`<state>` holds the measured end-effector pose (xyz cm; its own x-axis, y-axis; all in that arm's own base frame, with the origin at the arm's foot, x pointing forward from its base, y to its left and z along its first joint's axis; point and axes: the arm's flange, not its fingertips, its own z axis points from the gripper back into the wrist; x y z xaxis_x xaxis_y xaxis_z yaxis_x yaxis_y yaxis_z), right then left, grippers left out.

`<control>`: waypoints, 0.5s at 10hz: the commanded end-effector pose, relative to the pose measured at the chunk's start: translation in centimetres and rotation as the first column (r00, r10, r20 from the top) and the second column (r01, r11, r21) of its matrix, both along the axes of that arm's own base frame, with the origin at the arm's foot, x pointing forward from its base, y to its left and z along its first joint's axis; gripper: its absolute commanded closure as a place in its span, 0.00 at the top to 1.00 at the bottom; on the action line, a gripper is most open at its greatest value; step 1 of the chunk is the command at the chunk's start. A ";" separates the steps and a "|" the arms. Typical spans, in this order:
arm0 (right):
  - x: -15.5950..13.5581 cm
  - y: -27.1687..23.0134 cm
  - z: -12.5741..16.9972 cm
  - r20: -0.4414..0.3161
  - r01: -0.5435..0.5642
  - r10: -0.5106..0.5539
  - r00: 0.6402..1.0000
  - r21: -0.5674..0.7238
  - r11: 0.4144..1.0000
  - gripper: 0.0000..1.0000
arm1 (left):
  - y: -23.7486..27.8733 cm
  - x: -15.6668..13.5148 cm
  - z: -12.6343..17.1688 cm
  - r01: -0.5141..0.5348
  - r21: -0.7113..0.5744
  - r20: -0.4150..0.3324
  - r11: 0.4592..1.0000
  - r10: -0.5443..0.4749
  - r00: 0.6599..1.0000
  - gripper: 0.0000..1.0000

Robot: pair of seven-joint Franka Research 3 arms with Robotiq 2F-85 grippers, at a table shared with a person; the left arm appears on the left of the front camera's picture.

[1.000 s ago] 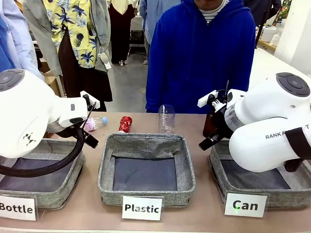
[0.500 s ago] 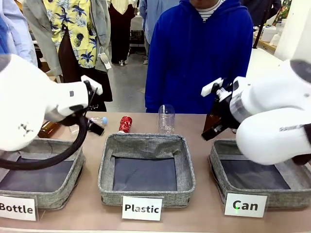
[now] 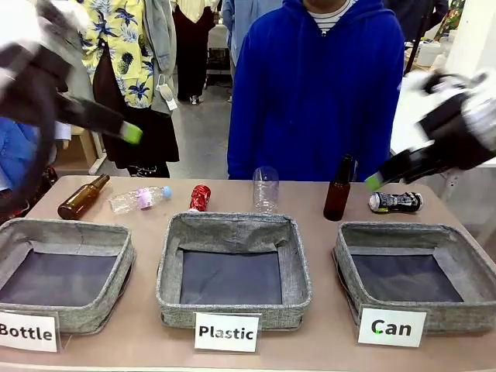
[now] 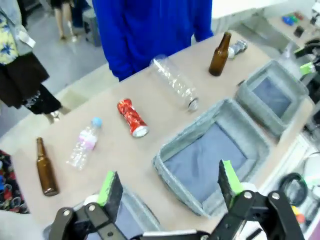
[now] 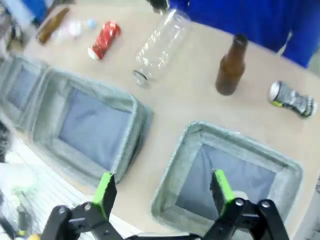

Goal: Sort the can waste into the basket.
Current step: Pick up the can waste from the table and place it in the right Fabric basket.

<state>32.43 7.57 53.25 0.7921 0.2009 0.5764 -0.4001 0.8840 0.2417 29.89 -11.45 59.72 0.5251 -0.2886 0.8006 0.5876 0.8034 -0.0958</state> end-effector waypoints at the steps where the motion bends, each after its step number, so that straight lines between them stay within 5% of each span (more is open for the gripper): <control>1: -3.9 -9.5 -1.5 0.004 0.135 -0.142 0.990 0.281 0.950 1.00 | 10.4 -8.1 -9.0 -0.017 -0.200 0.018 0.980 0.021 1.000 1.00; 3: -6.0 -17.2 -5.1 -0.075 0.298 -0.301 0.951 0.496 0.816 1.00 | 17.8 -10.7 -13.7 -0.191 -0.466 -0.020 0.864 0.206 0.978 1.00; 5: -7.6 -21.5 -8.6 -0.150 0.406 -0.404 0.903 0.608 0.682 1.00 | 21.4 -11.1 -18.3 -0.370 -0.596 -0.162 0.713 0.344 0.925 1.00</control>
